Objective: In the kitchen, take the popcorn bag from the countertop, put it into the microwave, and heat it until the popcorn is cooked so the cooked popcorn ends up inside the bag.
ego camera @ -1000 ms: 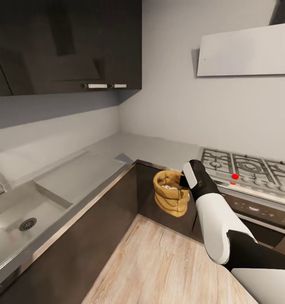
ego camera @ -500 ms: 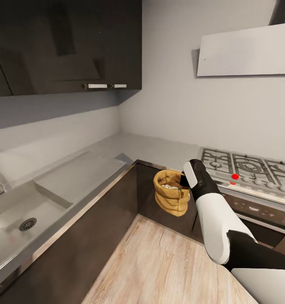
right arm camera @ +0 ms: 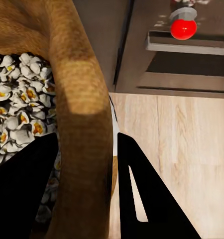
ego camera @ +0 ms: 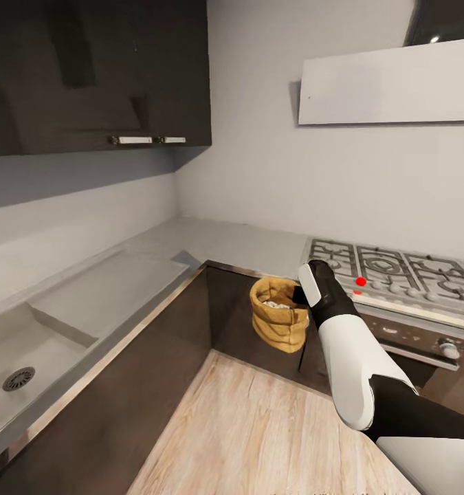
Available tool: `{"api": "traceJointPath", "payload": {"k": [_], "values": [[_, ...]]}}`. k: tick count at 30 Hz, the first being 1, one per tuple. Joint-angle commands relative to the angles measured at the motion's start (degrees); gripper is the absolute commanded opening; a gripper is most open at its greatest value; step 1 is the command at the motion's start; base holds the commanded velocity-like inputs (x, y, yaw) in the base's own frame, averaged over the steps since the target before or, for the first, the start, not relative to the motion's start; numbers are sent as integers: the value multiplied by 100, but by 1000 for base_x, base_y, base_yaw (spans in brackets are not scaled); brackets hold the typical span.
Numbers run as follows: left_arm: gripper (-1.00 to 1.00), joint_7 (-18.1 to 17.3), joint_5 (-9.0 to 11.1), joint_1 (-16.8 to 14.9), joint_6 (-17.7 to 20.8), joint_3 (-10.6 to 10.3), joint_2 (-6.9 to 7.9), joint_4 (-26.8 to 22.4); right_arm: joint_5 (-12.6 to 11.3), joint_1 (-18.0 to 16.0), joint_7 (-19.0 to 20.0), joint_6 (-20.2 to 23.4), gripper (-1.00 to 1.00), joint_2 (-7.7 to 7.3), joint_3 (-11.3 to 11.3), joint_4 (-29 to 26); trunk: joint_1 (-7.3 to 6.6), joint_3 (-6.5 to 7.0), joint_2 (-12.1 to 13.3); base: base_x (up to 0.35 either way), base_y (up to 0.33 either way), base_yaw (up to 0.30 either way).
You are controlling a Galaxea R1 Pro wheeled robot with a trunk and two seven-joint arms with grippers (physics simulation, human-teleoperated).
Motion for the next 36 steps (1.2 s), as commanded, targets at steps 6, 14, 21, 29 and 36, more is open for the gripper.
{"api": "traceJointPath", "payload": {"k": [6, 14, 21, 29, 36], "values": [[100, 2, 9, -1, -14, 14, -3, -1, -137, -6, 21, 15, -100, -5, -23, 17, 1, -7, -5, 0, 0, -247], [100, 2, 9, -2, -14, 14, -3, -1, -170, -6, 473, 118, -100, -190, -24, 21, 1, -7, -5, 0, 0, -247], [100, 2, 9, -1, -14, 14, -3, -1, -155, -6, 576, 110, -100, -194, -24, 16, 1, -7, -5, 0, 0, -247], [100, 2, 7, -1, -14, 14, -3, -1, -131, -6, 553, 85, -100, -238, -24, 21, 1, -7, -5, 0, 0, -247], [100, 2, 7, -1, -14, 11, -3, -1, -110, -6, 540, 116, -100, -247, -24, 21, 1, -7, -5, 0, 0, -243]]}}
